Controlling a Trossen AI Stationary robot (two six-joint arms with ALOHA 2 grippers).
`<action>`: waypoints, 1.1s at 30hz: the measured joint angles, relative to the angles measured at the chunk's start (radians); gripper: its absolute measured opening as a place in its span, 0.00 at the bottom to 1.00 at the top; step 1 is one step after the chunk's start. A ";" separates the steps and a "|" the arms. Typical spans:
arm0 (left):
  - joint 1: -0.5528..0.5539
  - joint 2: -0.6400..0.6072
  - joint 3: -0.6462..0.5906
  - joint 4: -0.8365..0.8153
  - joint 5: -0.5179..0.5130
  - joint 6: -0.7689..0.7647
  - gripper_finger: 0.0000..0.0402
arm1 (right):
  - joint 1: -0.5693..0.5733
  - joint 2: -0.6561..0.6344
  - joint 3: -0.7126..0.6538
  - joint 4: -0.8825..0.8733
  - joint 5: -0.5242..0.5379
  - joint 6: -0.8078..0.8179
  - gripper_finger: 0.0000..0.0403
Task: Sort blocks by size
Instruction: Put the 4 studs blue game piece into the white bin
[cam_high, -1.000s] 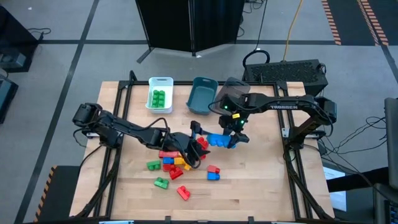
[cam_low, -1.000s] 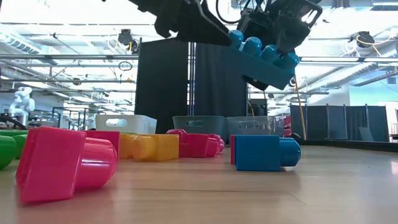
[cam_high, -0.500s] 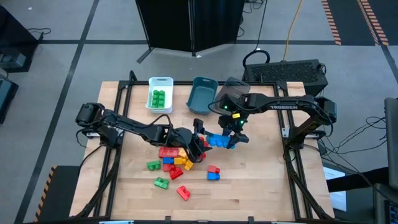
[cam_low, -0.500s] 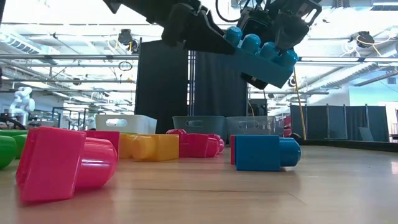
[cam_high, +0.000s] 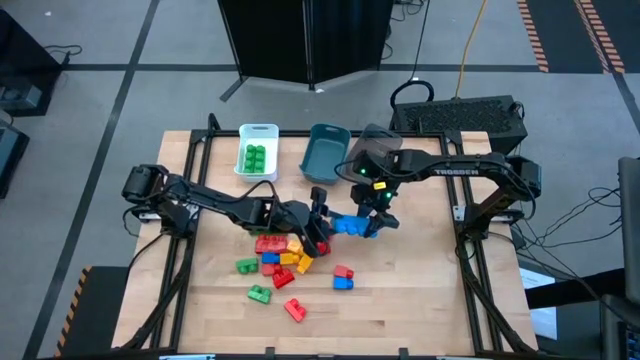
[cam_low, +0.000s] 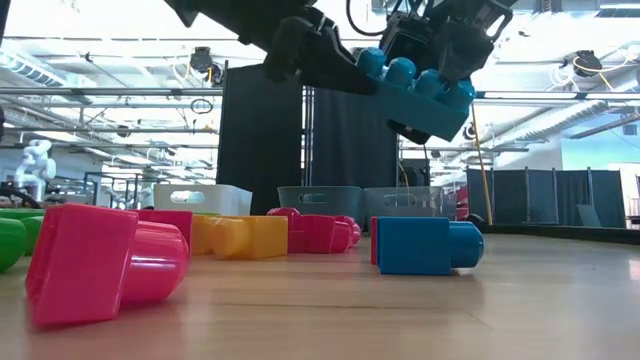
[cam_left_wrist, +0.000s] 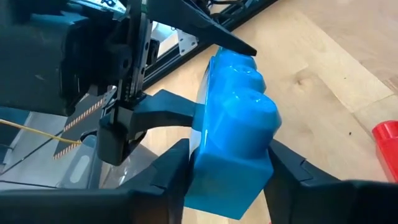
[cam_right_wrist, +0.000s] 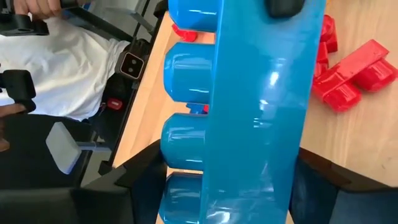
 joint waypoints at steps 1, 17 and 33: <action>0.000 0.000 0.000 0.000 -0.001 0.001 0.34 | 0.000 0.000 0.000 0.004 -0.001 0.000 0.64; 0.002 -0.005 0.000 0.006 -0.129 -0.022 0.30 | -0.001 -0.145 0.000 -0.042 0.289 0.073 0.79; 0.008 -0.021 0.000 -0.164 -0.358 -0.276 0.29 | 0.023 -0.656 -0.382 0.348 0.768 0.192 0.79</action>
